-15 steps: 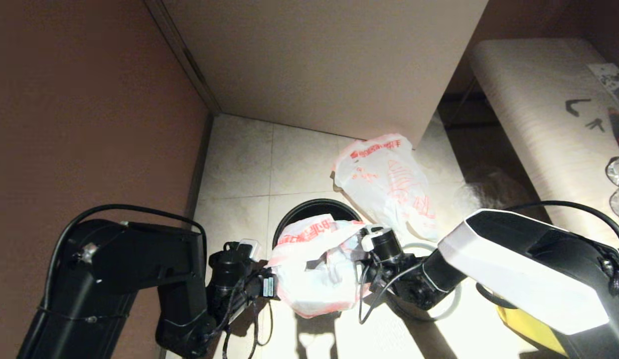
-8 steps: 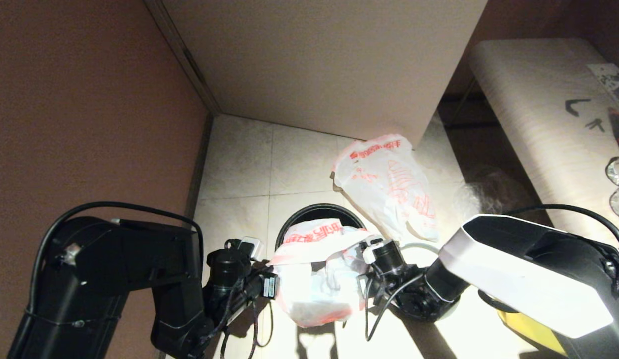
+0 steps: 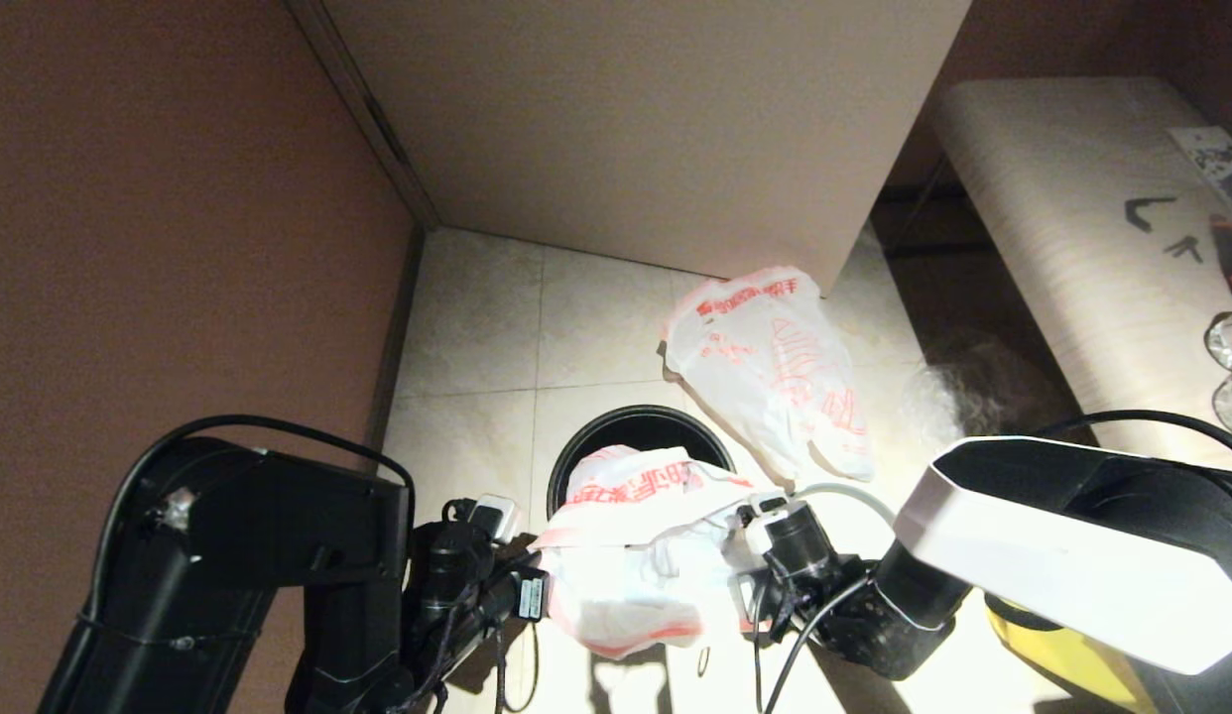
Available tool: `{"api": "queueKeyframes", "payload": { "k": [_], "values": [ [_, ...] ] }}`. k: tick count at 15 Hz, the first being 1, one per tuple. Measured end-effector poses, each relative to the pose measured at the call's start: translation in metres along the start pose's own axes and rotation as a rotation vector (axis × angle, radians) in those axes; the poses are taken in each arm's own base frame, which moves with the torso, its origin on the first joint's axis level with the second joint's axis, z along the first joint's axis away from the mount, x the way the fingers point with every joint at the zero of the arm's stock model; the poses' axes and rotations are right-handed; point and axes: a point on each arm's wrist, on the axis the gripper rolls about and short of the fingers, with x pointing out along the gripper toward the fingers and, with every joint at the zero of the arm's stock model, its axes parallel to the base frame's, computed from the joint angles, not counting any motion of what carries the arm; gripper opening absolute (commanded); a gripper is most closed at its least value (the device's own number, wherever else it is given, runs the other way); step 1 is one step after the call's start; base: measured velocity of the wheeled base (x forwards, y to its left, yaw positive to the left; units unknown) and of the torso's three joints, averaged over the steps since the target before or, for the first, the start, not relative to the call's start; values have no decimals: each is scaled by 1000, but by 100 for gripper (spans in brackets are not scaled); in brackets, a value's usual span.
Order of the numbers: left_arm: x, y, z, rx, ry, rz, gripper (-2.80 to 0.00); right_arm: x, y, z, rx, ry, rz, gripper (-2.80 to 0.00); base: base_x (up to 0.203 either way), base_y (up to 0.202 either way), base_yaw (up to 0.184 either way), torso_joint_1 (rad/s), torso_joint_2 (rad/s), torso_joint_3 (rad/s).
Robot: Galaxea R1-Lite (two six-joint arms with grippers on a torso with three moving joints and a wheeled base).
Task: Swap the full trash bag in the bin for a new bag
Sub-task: Put the new garbage bag on the trash can
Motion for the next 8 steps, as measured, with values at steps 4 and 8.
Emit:
{"api": "queueKeyframes", "payload": {
  "k": [4, 8],
  "values": [
    [1, 4, -12, 14, 35, 10, -280, 7, 1, -10, -11, 24, -5, -280, 0, 0, 0, 0, 0, 0],
    [29, 13, -4, 10, -39, 52, -280, 24, -2, -4, -47, -3, -19, -280, 0, 0, 0, 0, 0, 0]
  ]
}}
